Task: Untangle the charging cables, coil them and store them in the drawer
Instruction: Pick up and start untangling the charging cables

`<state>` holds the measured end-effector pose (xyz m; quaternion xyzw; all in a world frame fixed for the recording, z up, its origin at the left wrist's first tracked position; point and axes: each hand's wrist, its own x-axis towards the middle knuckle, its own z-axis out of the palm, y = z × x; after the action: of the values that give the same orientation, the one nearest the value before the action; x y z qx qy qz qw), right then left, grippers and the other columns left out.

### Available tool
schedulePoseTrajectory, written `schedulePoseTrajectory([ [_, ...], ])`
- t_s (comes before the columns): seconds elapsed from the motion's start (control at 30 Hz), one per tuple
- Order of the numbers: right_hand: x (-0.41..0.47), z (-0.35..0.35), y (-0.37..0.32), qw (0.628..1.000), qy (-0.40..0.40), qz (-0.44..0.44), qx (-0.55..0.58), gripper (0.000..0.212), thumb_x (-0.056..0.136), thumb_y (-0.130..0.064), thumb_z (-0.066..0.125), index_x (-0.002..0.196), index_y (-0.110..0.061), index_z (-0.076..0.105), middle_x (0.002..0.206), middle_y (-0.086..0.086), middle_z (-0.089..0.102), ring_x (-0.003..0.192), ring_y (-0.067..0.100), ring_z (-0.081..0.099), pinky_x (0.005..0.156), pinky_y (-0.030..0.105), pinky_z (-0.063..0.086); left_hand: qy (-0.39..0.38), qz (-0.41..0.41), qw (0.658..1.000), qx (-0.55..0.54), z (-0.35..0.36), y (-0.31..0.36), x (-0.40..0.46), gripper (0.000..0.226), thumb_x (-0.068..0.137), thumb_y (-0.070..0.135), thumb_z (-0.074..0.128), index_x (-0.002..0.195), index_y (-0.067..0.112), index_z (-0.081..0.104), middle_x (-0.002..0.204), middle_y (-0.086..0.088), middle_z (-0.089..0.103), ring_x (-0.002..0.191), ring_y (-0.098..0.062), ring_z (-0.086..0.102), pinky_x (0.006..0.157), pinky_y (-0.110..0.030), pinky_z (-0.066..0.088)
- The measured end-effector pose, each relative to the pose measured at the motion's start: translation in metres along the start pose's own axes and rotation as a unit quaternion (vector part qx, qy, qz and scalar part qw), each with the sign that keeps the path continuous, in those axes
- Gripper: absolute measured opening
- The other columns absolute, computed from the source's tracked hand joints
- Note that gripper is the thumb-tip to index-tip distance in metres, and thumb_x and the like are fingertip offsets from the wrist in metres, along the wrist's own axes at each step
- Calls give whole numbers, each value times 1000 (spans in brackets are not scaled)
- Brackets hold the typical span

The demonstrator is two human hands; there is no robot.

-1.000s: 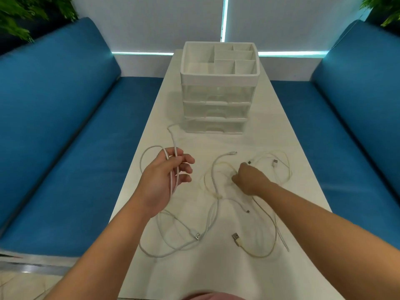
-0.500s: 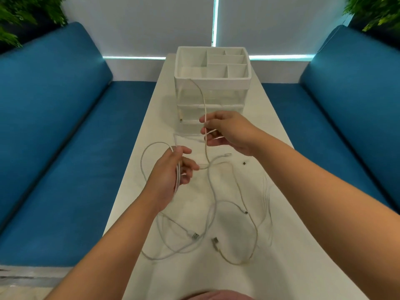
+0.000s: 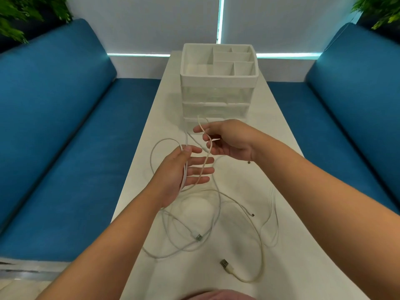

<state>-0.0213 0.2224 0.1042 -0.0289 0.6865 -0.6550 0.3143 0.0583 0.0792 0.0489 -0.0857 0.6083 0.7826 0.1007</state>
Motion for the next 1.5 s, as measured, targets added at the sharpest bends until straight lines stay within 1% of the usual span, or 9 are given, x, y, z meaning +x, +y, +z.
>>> schedulePoseTrajectory([
  [0.13,-4,-11,-6,998,-57,-21,8,32,101,-5,38,119,-10,64,76,0,57,62,10,51,65,23,48,-23,-3,999,-33,1,11,1,34,107,32,30,113,8,53,108,-21,72,95,-38,71,78,-45,59],
  [0.37,4,-12,24,990,56,-76,-106,24,97,-4,47,112,-2,66,82,6,64,62,13,58,62,23,54,-27,18,999,15,16,9,6,37,106,40,31,125,20,55,111,-17,70,93,-35,72,70,-47,59],
  [0.7,5,-20,54,967,134,-125,-177,16,93,-3,52,101,-4,66,90,12,70,66,19,63,68,33,57,-7,-34,999,33,33,-18,8,37,104,45,31,132,34,53,120,-7,69,101,-29,71,86,-45,57],
  [0.8,3,-27,42,966,137,-145,-163,14,91,-2,58,100,0,68,81,5,70,63,13,58,61,23,53,-21,-22,998,49,37,-9,10,32,104,44,35,130,38,53,108,-10,73,83,-22,73,62,-31,55],
  [0.9,0,-36,30,967,123,-150,-163,16,87,-4,64,101,1,71,74,5,66,59,10,56,60,22,51,-23,-4,996,88,41,-2,16,26,104,36,39,121,30,58,77,-5,71,53,-11,47,45,-20,33],
  [1.13,-18,-44,28,970,68,-133,-192,21,89,-6,65,109,-5,71,85,13,68,69,13,63,73,27,57,-100,-72,984,128,61,-8,20,29,104,37,35,113,21,57,52,4,34,46,-9,21,43,-21,20],
  [1.23,-29,-59,32,977,97,-126,-140,23,91,-7,62,113,-4,69,88,9,68,68,12,62,69,22,56,-46,-77,993,74,60,-17,28,23,104,32,38,101,14,53,52,6,33,44,-9,20,38,-19,20],
  [1.4,-43,-107,73,933,289,-17,-212,15,93,-16,59,99,-5,67,87,10,65,64,16,57,61,26,53,-44,-98,987,115,50,-25,39,27,103,35,42,83,18,36,58,3,34,49,-12,17,43,-23,18],
  [1.5,-51,-125,118,888,280,129,-342,33,91,-24,61,108,4,62,93,15,64,75,21,54,69,32,45,-69,-96,981,152,55,-29,41,25,103,36,42,86,18,40,62,-1,32,50,-13,17,48,-26,15],
])
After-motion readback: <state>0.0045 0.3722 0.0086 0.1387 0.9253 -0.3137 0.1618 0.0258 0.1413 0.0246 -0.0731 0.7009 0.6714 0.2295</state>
